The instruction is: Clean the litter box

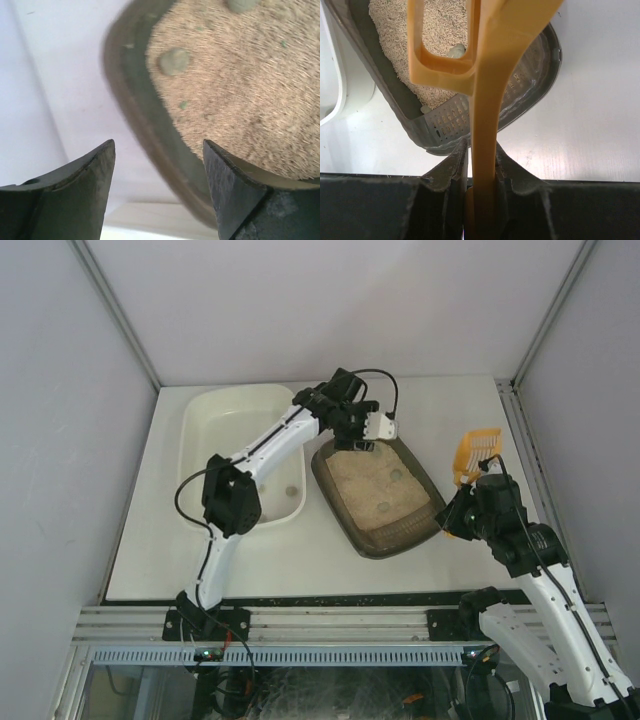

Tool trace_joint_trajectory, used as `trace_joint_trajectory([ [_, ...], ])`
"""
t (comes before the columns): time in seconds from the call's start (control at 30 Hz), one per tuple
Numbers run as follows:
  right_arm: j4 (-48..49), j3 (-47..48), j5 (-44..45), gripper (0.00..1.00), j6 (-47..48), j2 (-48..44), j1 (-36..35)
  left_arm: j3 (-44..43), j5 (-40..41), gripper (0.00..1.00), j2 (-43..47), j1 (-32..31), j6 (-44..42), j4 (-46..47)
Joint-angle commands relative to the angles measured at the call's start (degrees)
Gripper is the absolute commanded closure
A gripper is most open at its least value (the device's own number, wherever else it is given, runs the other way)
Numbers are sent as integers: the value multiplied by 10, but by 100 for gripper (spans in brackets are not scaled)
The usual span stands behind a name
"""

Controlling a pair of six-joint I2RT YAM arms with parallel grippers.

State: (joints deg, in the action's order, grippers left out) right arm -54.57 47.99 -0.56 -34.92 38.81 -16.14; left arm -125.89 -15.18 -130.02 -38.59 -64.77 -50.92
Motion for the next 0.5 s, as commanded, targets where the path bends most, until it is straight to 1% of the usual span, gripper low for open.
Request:
trace_joint_trajectory([
  [0.0, 20, 0, -5, 100, 12, -3, 4, -1, 30, 25, 40, 21, 116, 94],
  [0.07, 20, 0, -6, 100, 12, 0, 4, -33, 49, 25, 12, 32, 131, 96],
  [0.2, 22, 1, -8, 100, 14, 2, 5, -91, 72, 25, -49, 49, 126, 69],
  [0.37, 22, 0, -12, 100, 16, 4, 7, -74, 71, 26, -58, 53, 99, 37],
  [0.47, 23, 0, -13, 100, 16, 6, 10, -60, 63, 27, -49, 53, 102, 28],
])
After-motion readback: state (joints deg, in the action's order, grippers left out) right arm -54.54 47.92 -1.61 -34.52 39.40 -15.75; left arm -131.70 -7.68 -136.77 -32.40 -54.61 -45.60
